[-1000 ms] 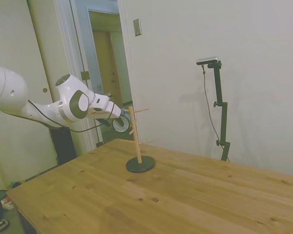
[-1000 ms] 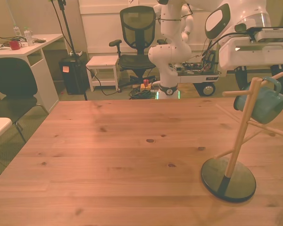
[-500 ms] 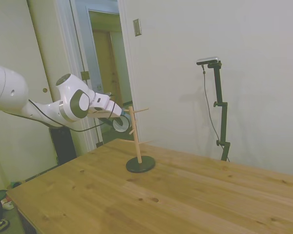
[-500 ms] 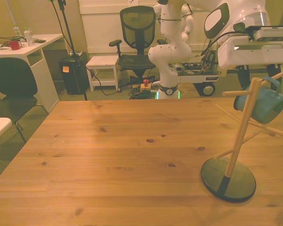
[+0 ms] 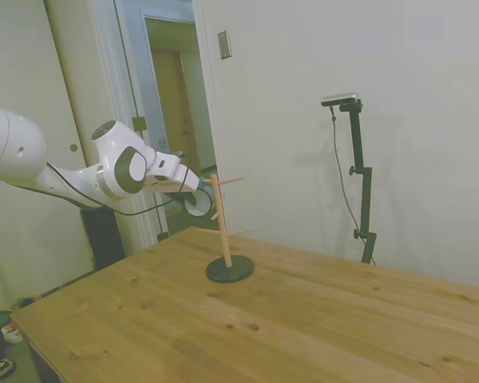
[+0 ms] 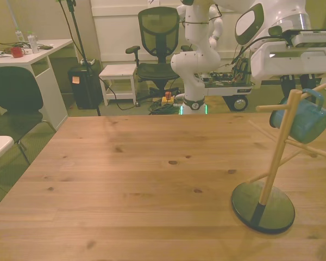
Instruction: Unload the mug
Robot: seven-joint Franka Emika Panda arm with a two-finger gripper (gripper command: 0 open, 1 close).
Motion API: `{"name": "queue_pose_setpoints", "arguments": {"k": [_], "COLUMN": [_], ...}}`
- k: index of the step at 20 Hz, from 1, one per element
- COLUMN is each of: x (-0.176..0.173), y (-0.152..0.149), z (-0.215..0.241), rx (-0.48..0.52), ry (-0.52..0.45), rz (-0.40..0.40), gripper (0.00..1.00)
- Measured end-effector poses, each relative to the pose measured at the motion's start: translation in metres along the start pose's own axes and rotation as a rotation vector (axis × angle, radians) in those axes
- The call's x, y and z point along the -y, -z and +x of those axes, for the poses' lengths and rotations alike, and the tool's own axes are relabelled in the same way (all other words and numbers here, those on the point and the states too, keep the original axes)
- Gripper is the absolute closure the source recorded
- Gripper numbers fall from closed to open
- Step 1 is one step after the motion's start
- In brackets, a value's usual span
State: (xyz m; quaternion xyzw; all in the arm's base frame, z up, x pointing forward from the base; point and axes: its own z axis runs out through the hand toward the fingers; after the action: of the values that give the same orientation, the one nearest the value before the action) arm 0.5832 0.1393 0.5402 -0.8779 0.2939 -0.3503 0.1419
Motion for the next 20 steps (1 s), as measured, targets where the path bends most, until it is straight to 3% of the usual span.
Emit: {"name": "queue_pose_setpoints", "arguments": {"k": [20], "x": [0.011], "y": [0.013], "z": [-0.001], "rx": [-0.013], "ry": [0.011], "rz": [0.029], "gripper": [1.00]}}
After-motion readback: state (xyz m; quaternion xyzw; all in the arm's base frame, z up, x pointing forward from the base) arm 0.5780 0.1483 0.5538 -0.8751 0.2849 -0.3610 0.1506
